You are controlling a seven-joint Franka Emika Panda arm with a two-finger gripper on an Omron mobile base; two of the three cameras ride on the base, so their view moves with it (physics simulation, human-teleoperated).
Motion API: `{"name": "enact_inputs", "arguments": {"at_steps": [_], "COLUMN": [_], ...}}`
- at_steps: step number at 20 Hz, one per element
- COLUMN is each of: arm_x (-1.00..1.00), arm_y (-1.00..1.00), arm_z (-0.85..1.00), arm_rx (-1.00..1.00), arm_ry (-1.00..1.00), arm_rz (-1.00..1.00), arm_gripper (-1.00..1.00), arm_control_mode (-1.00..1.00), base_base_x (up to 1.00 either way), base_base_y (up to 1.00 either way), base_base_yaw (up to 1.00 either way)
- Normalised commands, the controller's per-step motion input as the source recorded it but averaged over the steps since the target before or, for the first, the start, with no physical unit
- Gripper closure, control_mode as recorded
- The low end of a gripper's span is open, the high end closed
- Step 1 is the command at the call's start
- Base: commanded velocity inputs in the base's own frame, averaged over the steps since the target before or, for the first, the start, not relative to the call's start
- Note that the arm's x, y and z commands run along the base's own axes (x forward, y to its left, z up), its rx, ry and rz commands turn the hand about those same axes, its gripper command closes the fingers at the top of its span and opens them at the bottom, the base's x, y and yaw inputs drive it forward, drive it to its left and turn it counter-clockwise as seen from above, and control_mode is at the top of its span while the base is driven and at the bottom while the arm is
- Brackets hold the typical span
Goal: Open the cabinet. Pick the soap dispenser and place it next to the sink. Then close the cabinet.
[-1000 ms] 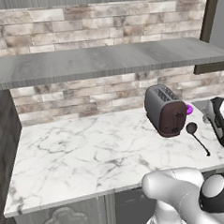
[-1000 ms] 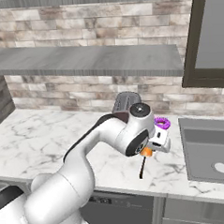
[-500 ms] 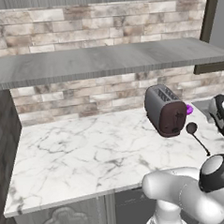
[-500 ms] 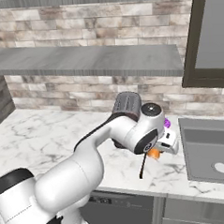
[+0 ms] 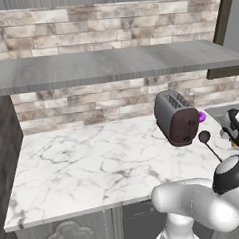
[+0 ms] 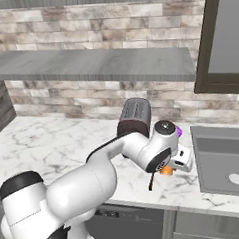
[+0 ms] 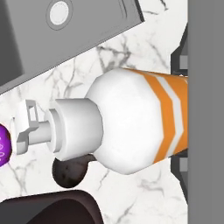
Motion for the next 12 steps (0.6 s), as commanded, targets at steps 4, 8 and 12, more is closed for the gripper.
{"name": "enact_inputs", "arguments": {"at_steps": [4, 8, 12], "arm_x": [0.01, 0.01, 0.01], "arm_y": [-0.07, 0.00, -0.01], "arm_z": [-0.03, 0.00, 0.00], "arm_rx": [0.00, 0.00, 0.00], "arm_ry": [-0.06, -0.11, -0.13], "arm_rz": [0.00, 0.00, 0.00], "arm_gripper": [1.00, 1.00, 1.00], "arm_control_mode": [-1.00, -1.00, -1.00], "base_base_x": [0.00, 0.00, 0.00], "base_base_y": [0.00, 0.00, 0.00], "base_base_yaw": [0.00, 0.00, 0.00]}}
